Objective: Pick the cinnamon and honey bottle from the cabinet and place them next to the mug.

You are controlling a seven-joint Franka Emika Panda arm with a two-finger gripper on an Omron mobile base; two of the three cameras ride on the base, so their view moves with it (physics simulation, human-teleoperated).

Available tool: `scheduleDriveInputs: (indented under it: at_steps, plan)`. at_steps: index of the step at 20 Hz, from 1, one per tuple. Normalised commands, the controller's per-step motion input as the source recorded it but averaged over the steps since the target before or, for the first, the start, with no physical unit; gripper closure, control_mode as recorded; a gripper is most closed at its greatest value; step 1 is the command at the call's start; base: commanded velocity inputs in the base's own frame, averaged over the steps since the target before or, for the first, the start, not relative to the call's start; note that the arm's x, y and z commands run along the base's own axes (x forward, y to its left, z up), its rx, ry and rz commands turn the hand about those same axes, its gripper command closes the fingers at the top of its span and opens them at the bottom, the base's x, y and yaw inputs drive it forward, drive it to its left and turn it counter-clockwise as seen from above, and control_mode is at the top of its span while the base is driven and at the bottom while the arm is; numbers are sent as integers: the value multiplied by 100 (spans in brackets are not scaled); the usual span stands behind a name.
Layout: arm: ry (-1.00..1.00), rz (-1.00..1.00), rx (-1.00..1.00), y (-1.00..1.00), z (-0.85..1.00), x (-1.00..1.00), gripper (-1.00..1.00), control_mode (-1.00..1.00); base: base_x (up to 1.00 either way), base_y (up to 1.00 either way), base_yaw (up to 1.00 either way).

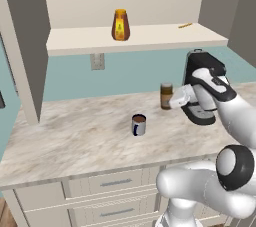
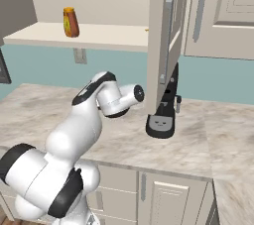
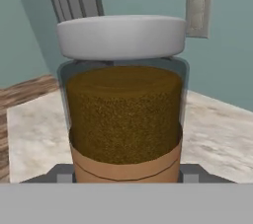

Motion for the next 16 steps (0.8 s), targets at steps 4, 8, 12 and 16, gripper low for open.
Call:
scheduleDriveInputs:
  at_steps: [4, 8, 12, 16]
  plan:
    - [16, 0, 0, 0, -36, 26, 100, -100, 0, 0, 0]
    - [13, 0, 0, 0, -48, 24, 100, -100, 0, 0, 0]
    - [5, 0, 0, 0, -56, 17, 100, -100, 0, 0, 0]
    - [0, 0, 0, 0, -54, 7, 100, -100, 0, 0, 0]
